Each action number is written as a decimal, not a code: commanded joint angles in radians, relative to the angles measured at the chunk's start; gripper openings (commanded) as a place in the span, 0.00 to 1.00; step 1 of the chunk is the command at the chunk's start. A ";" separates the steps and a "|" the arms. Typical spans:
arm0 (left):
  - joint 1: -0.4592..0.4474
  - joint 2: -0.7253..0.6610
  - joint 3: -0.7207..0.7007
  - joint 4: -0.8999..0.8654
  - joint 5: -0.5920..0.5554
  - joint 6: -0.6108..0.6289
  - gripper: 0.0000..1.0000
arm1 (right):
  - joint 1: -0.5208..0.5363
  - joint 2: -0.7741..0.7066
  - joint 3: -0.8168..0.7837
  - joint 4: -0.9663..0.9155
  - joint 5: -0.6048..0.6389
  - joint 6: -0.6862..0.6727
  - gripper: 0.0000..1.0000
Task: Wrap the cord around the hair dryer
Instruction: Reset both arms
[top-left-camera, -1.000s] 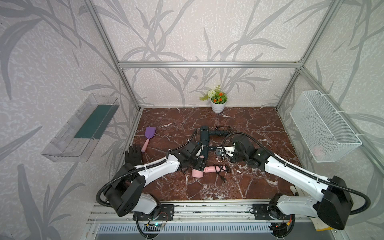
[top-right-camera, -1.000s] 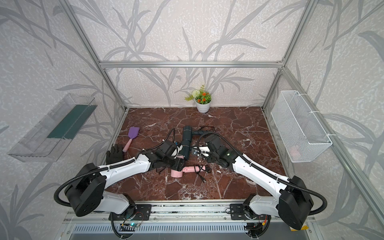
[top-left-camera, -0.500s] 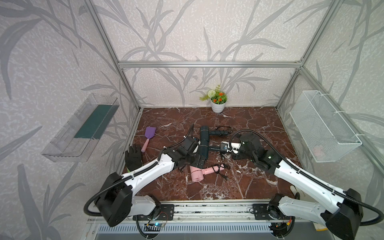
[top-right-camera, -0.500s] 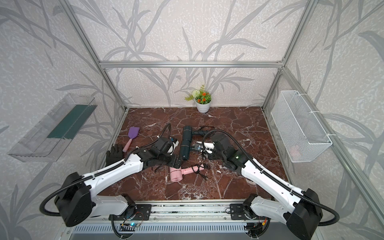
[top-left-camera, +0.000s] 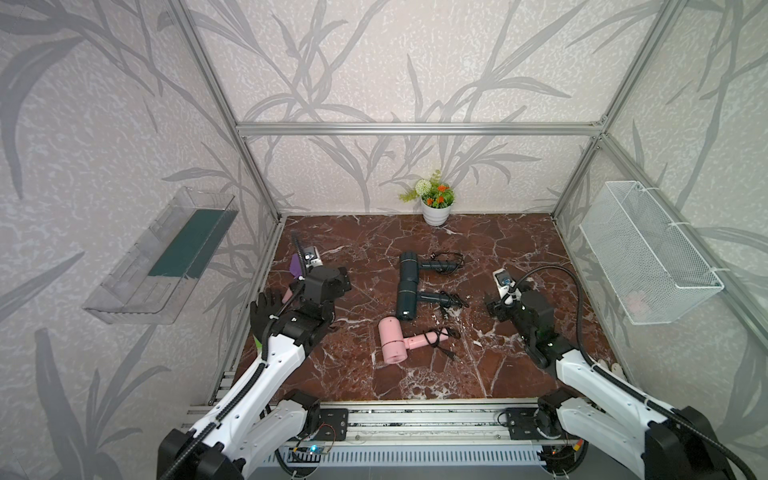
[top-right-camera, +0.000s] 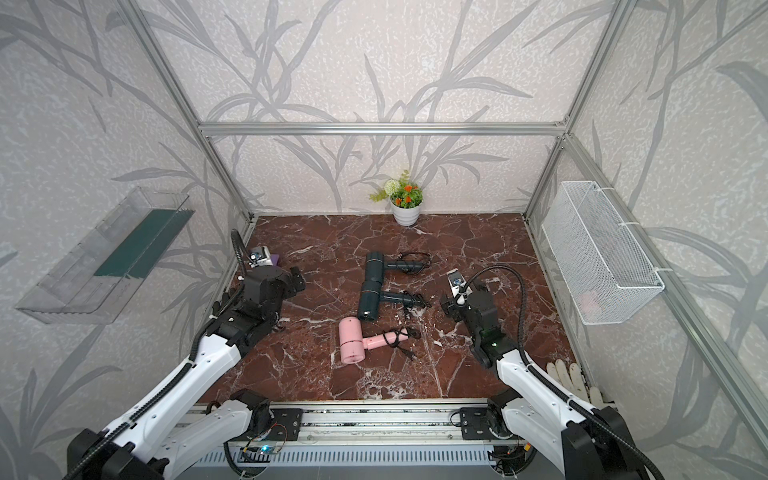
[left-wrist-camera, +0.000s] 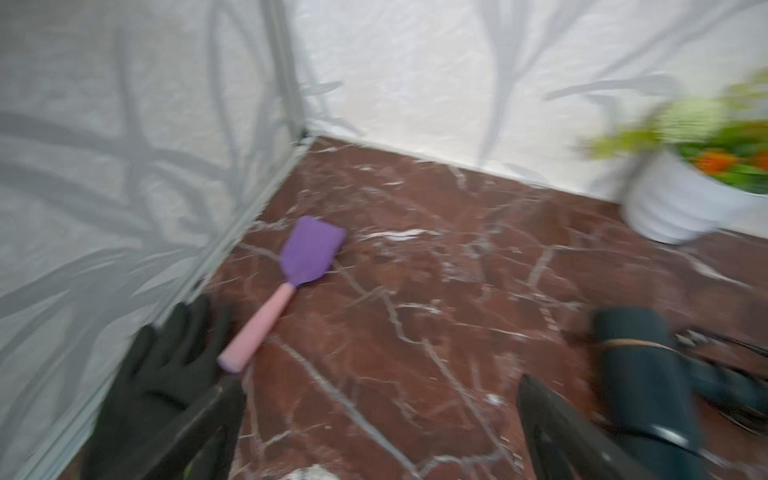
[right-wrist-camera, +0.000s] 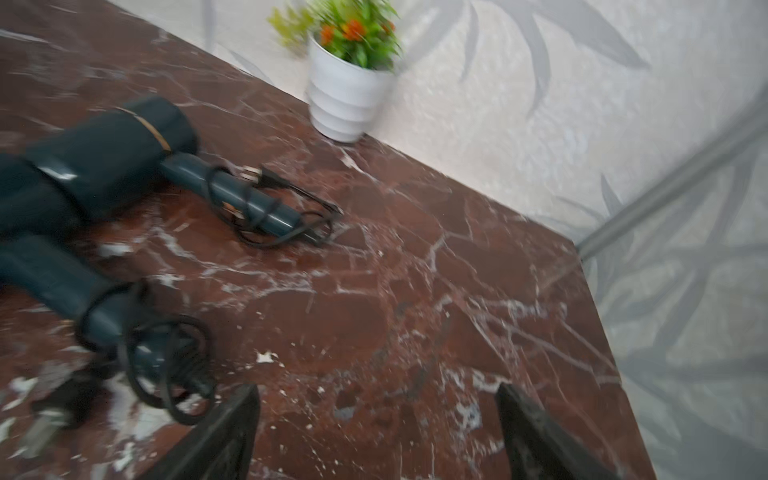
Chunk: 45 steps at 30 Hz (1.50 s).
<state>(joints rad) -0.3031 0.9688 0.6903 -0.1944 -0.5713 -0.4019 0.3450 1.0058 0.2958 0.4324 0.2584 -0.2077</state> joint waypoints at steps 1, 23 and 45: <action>0.056 0.027 -0.052 0.098 -0.205 -0.075 0.99 | -0.033 0.092 -0.052 0.344 0.174 0.120 0.90; 0.302 0.390 -0.377 1.031 0.244 0.282 1.00 | -0.158 0.597 0.051 0.630 0.053 0.123 0.99; 0.309 0.545 -0.279 0.981 0.335 0.318 0.99 | -0.158 0.598 0.053 0.630 0.048 0.121 0.99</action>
<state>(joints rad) 0.0086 1.5162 0.3958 0.7712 -0.2409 -0.1043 0.1886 1.6188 0.3424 1.0634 0.3054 -0.0975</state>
